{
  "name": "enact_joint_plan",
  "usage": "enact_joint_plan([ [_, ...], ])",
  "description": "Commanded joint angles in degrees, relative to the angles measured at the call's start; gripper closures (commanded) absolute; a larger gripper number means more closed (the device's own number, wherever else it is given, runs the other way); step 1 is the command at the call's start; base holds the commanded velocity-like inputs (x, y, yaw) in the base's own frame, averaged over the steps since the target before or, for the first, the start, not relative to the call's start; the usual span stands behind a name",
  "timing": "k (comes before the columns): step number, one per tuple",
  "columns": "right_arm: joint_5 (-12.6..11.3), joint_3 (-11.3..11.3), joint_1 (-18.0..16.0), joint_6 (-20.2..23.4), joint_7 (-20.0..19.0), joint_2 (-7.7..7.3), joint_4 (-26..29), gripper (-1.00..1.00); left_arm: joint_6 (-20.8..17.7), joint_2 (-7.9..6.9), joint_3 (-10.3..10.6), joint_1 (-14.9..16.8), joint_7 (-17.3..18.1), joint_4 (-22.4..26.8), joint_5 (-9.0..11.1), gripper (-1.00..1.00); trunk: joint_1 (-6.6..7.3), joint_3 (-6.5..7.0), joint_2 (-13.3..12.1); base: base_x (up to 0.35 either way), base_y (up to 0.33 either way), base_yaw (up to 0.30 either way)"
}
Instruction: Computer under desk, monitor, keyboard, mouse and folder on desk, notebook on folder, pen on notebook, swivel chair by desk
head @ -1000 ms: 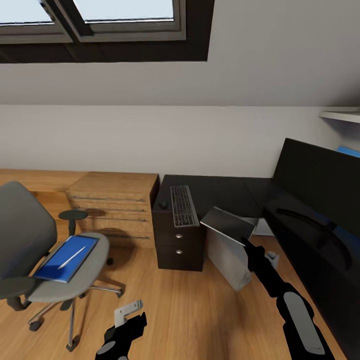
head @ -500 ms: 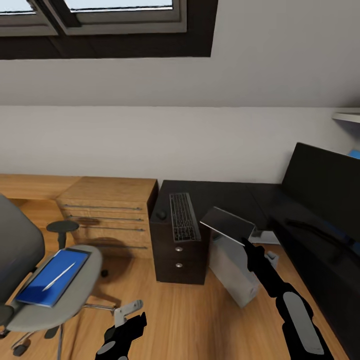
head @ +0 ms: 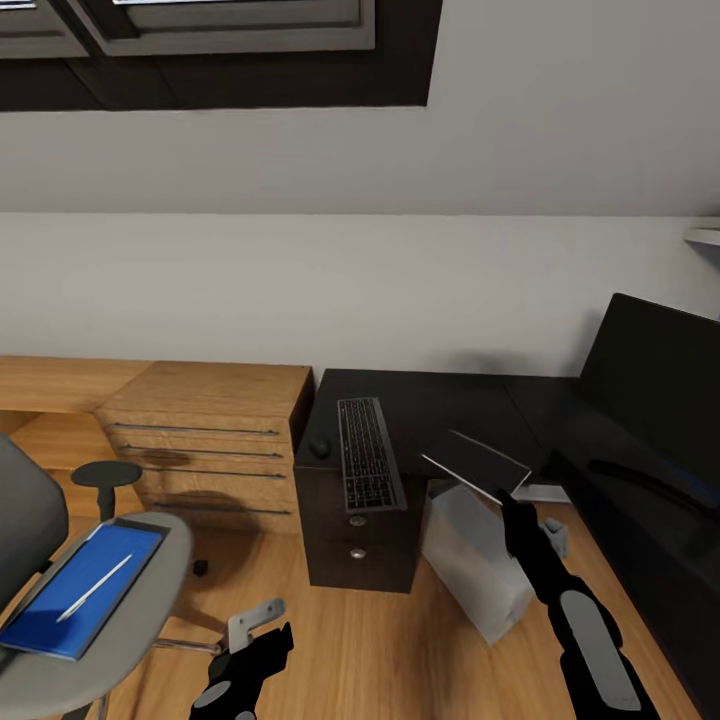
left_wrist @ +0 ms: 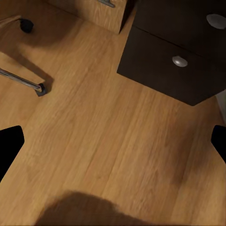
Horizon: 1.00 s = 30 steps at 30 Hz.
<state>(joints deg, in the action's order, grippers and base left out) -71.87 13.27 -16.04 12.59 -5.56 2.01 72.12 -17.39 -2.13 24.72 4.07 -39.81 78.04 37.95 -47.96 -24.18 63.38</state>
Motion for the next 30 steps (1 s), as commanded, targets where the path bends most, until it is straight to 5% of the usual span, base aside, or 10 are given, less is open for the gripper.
enact_joint_plan([
  [1, -0.51, 0.18, -0.05, 0.25, -0.23, 0.12, -0.29, 1.0, -0.15, -0.06, 0.15, 0.06, -0.44, 0.09, 0.28, -1.0, 0.0, -0.06, 0.04, 0.016, 0.0, 0.0],
  [12, 3.92, 0.25, -0.11, -1.13, -0.08, 0.18, -1.54, 1.0, 3.41, -0.12, 0.16, 0.02, -0.33, 1.94, 0.36, -1.0, 0.0, -0.06, 0.04, 0.207, 0.0, 0.0],
  [30, 4.45, 0.24, -0.13, -3.11, -0.07, 0.19, -1.63, 1.0, 4.32, -0.15, 0.03, 0.03, -0.33, 4.56, 0.7, -1.0, 0.0, -0.06, 0.04, 0.188, 0.0, 0.0],
])
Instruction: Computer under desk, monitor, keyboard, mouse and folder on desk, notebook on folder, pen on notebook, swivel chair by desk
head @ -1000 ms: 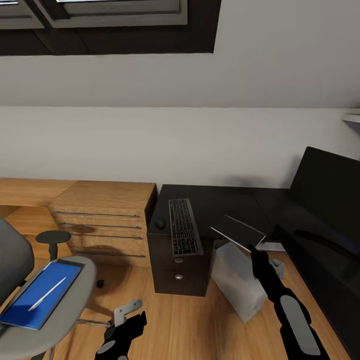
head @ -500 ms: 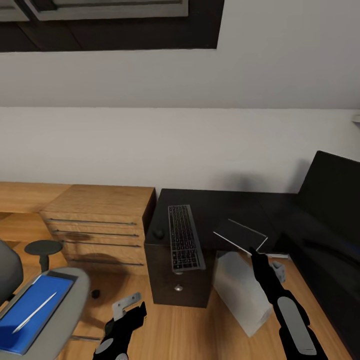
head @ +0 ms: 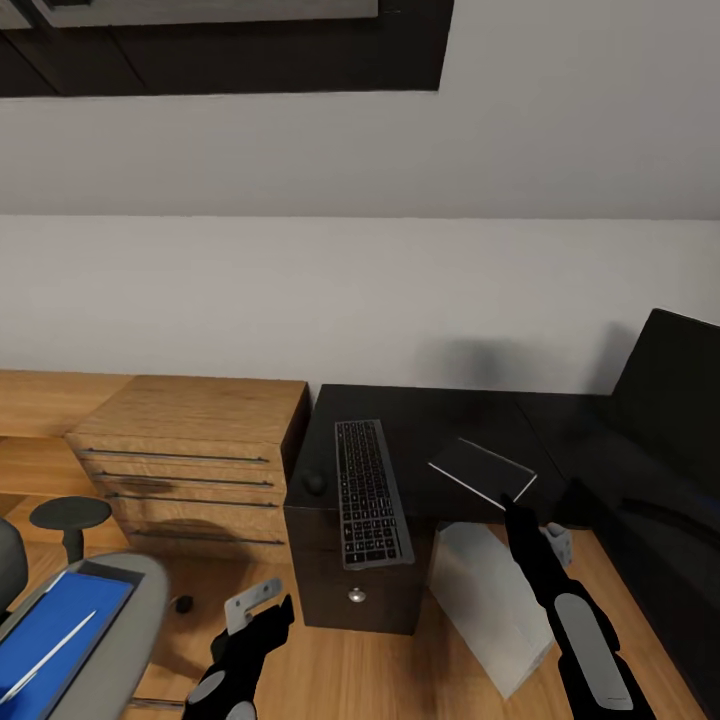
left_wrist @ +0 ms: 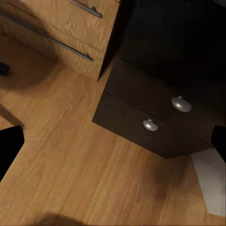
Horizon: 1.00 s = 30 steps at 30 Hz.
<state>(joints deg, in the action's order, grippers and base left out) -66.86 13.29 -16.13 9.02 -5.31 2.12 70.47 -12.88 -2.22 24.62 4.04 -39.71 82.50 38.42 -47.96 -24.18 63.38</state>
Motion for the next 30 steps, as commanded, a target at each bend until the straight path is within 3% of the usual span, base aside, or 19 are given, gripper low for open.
enact_joint_plan([
  [1, -0.55, 0.22, -0.04, 0.25, -0.32, 0.07, 0.01, 1.0, -0.21, -0.06, 0.09, 0.08, -0.5, 0.94, 0.37, -1.0, 0.0, -0.06, 0.04, 0.005, 0.0, 0.0],
  [30, -0.55, 0.15, -0.04, -0.05, -0.23, 0.07, -0.22, 1.0, -0.21, 0.05, -0.01, 0.08, -0.63, 1.27, 0.51, -1.0, -5.93, -4.91, 10.87, 0.0, 0.0, 0.0],
])
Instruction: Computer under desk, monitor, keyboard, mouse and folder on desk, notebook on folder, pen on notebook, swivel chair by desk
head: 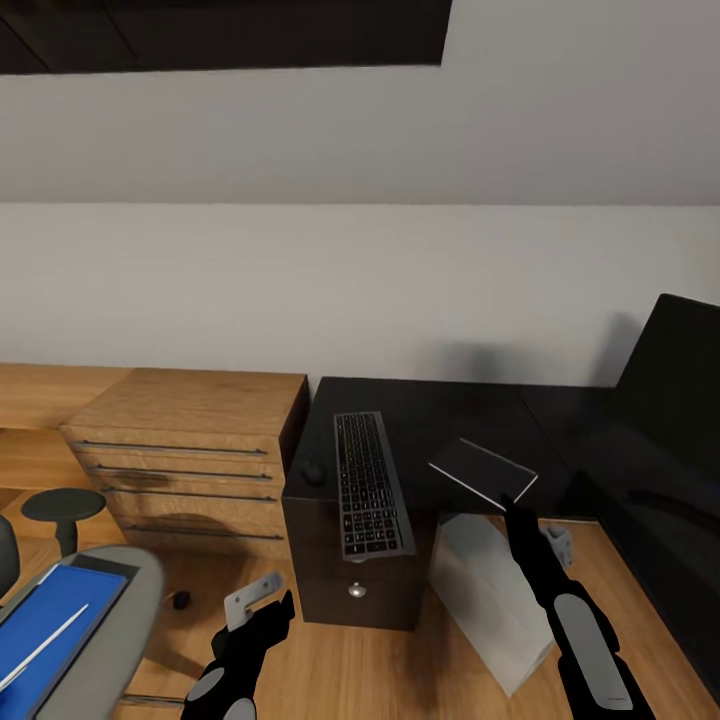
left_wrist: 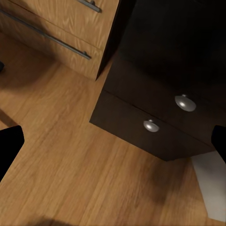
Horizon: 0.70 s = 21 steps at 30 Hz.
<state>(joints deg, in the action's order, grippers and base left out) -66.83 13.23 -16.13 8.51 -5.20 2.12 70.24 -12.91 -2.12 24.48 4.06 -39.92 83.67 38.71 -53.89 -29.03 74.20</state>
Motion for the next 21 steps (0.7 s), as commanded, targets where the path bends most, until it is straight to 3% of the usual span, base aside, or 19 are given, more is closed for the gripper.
enact_joint_plan([
  [1, -0.58, 0.22, -0.04, 0.46, -0.33, 0.07, -0.03, 1.0, -0.19, -0.06, 0.13, 0.04, -0.42, 0.09, 0.22, -1.0, -0.23, -0.24, 0.45, 0.0, 0.0, 0.0],
  [21, -0.58, 0.23, -0.12, 0.37, -0.33, 0.07, -0.23, 1.0, -0.19, 0.01, 0.21, 0.05, -0.42, 0.09, 0.23, -1.0, -4.62, -3.83, 8.47, 0.0, 0.0, 0.0],
])
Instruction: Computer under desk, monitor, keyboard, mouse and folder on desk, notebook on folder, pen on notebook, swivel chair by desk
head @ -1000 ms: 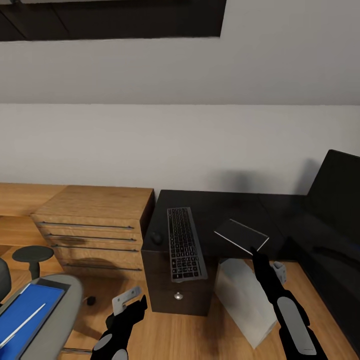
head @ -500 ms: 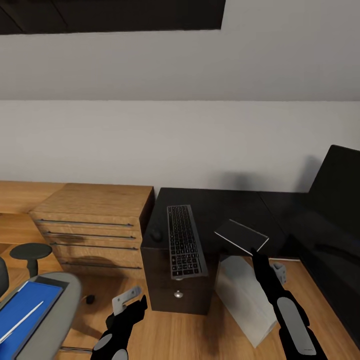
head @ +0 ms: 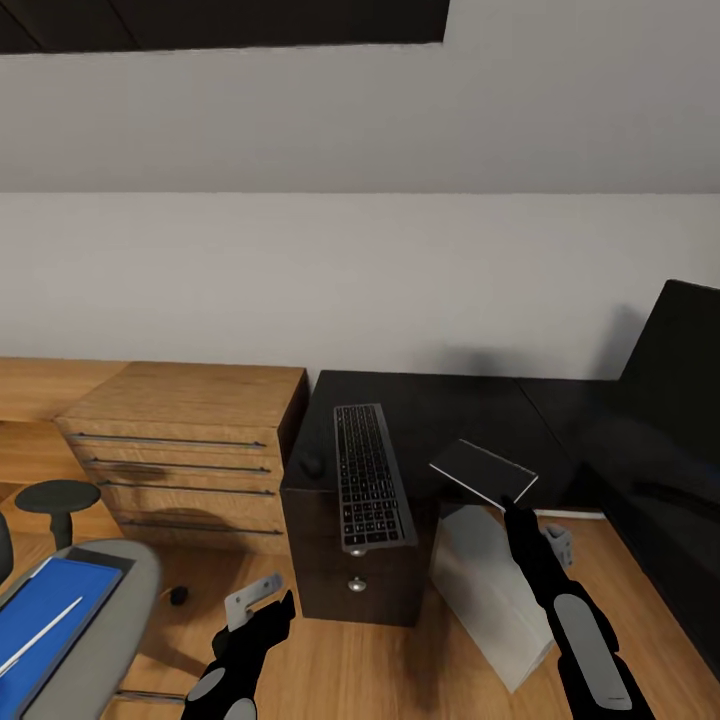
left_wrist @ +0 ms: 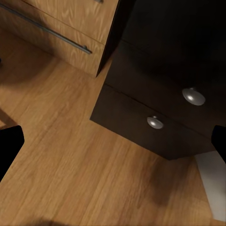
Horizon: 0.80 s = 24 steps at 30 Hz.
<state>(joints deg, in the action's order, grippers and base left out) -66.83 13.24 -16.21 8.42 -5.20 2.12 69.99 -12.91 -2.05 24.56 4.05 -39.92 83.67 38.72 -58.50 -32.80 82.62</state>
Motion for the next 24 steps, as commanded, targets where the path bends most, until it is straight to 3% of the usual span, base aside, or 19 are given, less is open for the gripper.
enact_joint_plan([
  [1, -0.58, 0.23, -0.05, 0.46, -0.33, 0.07, 0.03, 1.0, -0.19, -0.06, 0.13, 0.06, -0.42, 0.09, 0.22, -1.0, -0.22, -0.24, 0.45, 0.0, 0.0, 0.0],
  [12, -0.74, 0.29, -0.02, 0.55, -0.33, 0.07, 0.06, 1.0, -0.19, -0.06, 0.14, 0.07, -0.42, 0.09, 0.22, -1.0, -2.64, -2.21, 4.86, 0.0, 0.0, 0.0],
  [24, -0.75, 0.29, -0.02, 0.55, -0.33, 0.07, -0.01, 1.0, -0.19, -0.06, 0.14, 0.05, -0.42, 0.09, 0.22, -1.0, -2.64, -2.21, 4.86, 0.0, 0.0, 0.0],
])
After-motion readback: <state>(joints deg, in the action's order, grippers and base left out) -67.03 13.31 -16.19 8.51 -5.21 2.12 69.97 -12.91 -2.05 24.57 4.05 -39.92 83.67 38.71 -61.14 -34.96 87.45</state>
